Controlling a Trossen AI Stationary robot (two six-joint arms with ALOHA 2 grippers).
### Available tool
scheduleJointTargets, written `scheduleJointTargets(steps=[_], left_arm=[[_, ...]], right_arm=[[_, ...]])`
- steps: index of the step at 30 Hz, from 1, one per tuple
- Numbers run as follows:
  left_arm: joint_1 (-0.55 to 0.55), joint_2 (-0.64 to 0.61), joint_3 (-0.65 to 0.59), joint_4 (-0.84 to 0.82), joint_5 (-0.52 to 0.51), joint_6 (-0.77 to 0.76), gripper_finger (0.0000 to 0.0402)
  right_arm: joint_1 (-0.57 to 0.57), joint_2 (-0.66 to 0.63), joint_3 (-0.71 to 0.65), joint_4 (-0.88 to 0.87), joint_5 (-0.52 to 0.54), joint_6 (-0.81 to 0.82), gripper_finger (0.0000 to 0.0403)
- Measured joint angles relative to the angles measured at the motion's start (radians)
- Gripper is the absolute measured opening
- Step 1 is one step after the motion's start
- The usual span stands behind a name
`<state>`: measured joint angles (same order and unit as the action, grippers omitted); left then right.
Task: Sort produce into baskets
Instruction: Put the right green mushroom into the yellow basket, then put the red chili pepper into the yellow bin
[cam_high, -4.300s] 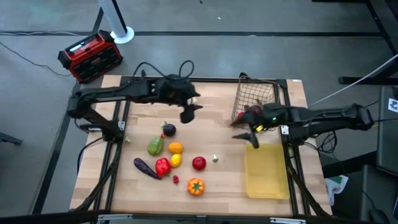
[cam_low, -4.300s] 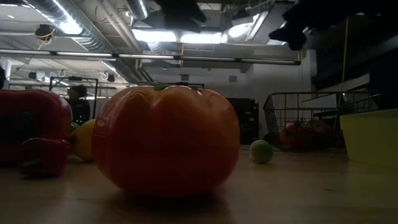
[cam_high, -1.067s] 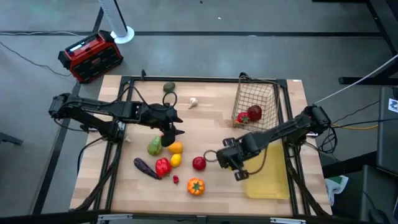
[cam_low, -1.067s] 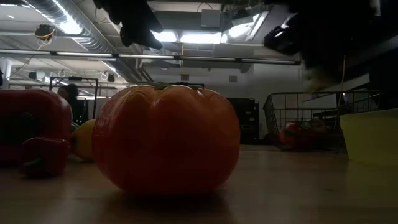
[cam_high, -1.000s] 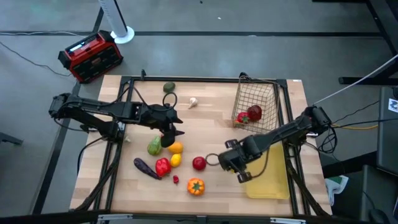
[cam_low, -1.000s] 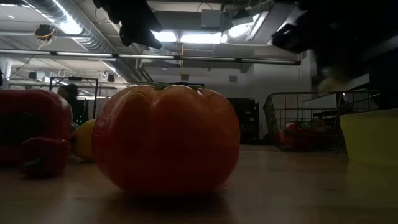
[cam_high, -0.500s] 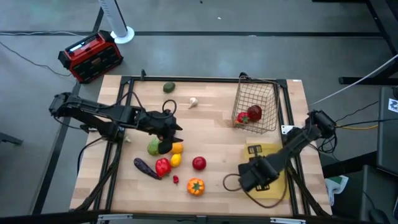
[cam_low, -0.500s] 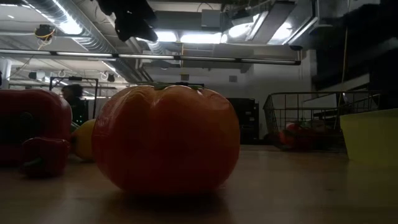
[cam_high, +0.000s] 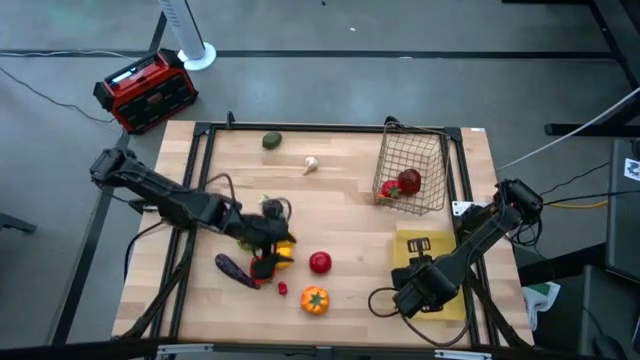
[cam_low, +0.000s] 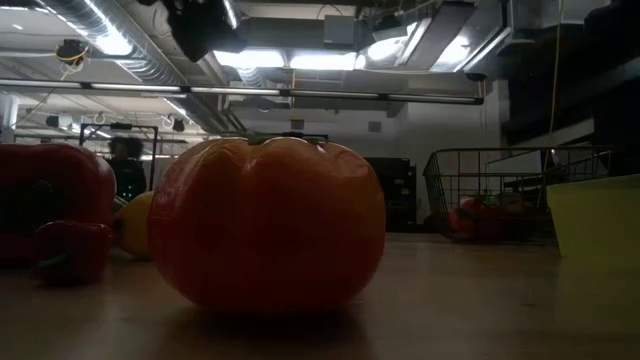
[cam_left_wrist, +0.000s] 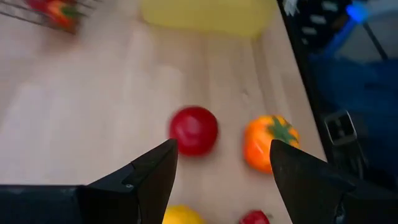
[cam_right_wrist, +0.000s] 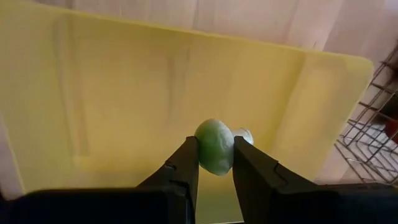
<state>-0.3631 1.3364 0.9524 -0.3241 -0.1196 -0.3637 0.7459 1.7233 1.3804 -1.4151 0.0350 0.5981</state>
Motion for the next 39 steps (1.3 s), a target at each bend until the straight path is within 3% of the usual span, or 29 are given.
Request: scheduleJointTargets(steps=[6, 15, 20, 30, 39], left_arm=[[-0.102, 0.093, 0.0, 0.01, 0.0, -0.002, 0.025], [-0.192, 0.226, 0.006, 0.03, 0.0, -0.004, 0.025], [-0.206, 0.297, 0.006, 0.03, 0.001, 0.023, 0.025], [-0.207, 0.386, 0.052, 0.026, 0.005, 0.172, 0.025], [-0.218, 0.442, 0.054, 0.02, 0.005, 0.215, 0.025]], right_arm=[[0.0, 0.0, 0.0, -0.001, -0.031, 0.0, 0.0088], [0.0, 0.0, 0.0, 0.0, -0.027, 0.0, 0.018], [0.0, 0.0, 0.0, 0.001, -0.001, 0.0, 0.0208], [0.0, 0.0, 0.0, 0.012, 0.001, 0.0, 0.0212], [0.0, 0.0, 0.0, 0.041, 0.002, 0.0, 0.0212]])
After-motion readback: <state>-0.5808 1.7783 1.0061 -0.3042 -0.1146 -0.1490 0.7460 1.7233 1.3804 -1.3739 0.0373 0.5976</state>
